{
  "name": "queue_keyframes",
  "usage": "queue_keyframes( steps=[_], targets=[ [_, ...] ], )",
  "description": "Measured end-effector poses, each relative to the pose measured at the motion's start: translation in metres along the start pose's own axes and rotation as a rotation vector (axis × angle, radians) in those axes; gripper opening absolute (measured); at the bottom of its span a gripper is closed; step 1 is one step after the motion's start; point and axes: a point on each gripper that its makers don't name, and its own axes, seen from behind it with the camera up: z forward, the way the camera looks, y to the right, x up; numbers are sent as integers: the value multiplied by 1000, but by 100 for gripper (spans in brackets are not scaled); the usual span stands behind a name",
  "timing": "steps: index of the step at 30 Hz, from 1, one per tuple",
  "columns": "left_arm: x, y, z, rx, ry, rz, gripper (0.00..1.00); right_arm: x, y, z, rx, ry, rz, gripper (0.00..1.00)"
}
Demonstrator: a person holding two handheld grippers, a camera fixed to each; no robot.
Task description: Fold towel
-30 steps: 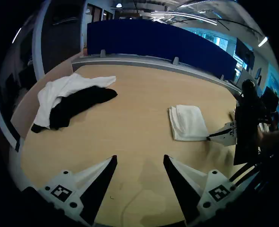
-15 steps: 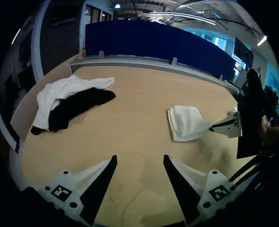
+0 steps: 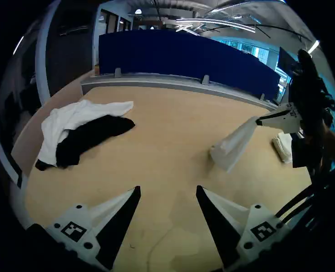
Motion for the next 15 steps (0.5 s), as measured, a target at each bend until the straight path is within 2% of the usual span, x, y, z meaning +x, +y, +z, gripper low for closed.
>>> queue_keyframes(
  steps=[6,15],
  targets=[
    [7,4,1,-10,8,3,90,25,8,-14,0,38,9,2],
    [12,11,5,-26,8,9,90,21,27,-26,-24,41,42,2]
  ],
)
